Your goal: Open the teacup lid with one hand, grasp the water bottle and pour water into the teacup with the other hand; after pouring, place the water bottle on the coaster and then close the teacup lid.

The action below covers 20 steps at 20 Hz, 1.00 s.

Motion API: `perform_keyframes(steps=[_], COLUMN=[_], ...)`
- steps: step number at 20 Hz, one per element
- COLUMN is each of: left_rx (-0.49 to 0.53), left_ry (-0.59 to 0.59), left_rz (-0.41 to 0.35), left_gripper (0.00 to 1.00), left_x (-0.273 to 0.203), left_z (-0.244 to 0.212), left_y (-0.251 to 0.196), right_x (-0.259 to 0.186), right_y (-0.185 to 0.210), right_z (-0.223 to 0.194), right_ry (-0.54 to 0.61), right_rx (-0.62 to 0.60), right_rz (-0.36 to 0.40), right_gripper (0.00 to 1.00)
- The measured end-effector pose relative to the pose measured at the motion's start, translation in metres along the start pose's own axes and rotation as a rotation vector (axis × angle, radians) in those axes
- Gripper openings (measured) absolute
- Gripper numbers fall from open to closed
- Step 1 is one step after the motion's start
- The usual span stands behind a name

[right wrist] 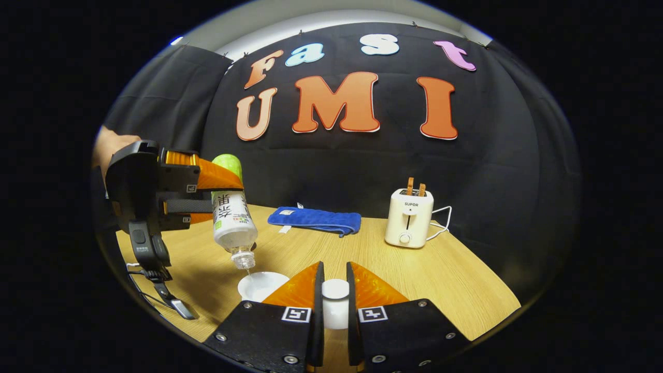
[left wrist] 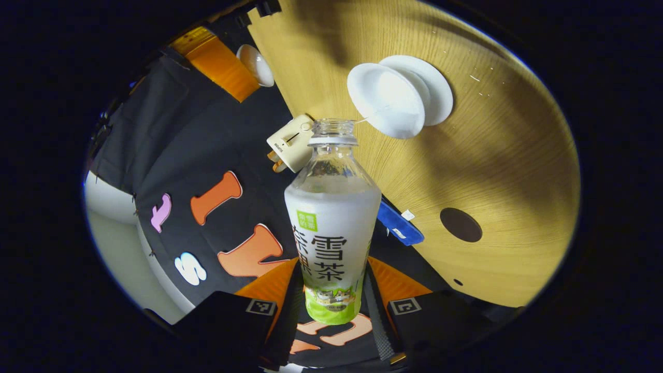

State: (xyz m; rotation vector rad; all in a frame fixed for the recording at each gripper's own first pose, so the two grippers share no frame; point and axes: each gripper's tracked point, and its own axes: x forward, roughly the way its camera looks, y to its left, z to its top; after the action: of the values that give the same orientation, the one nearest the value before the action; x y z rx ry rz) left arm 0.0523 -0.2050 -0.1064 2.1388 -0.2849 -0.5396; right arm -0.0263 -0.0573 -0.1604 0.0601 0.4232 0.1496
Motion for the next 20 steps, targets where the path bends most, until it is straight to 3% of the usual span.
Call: perform_keyframes(steps=[1,5,7,12,14,15,18,20], left_rx=[-0.122,-0.381,-0.617,-1.084,-1.302,-1.414,-1.645,-1.895], left_ry=[0.012,0.042,0.081,0.126,0.105,0.108,0.121,0.074], left_rz=[0.024,0.100,0.157,0.313,0.316,0.310,0.320,0.319], left_gripper=[0.63,0.63,0.65,0.64,0.60,0.64,0.62,0.64], left_x=[-0.001,-0.003,-0.014,-0.025,-0.026,-0.025,-0.014,-0.004], left_z=[-0.005,-0.007,-0.019,-0.045,-0.046,-0.051,-0.072,-0.080], left_y=[0.004,0.001,-0.004,0.002,-0.009,-0.017,-0.030,-0.035], right_x=[0.002,0.008,0.010,0.019,0.024,0.025,0.033,0.041], right_y=[-0.001,-0.006,-0.004,0.014,0.024,0.030,0.048,0.064], right_z=[0.002,-0.013,-0.012,-0.016,-0.017,-0.016,-0.015,-0.016], right_ry=[-0.012,0.020,0.017,0.037,0.041,0.041,0.041,0.051], right_rx=[0.030,0.084,0.082,0.098,0.089,0.084,0.078,0.062], right_rz=[-0.001,-0.018,-0.027,-0.010,0.002,0.009,0.042,0.064], right_gripper=[0.19,0.19,0.19,0.19,0.19,0.19,0.19,0.19])
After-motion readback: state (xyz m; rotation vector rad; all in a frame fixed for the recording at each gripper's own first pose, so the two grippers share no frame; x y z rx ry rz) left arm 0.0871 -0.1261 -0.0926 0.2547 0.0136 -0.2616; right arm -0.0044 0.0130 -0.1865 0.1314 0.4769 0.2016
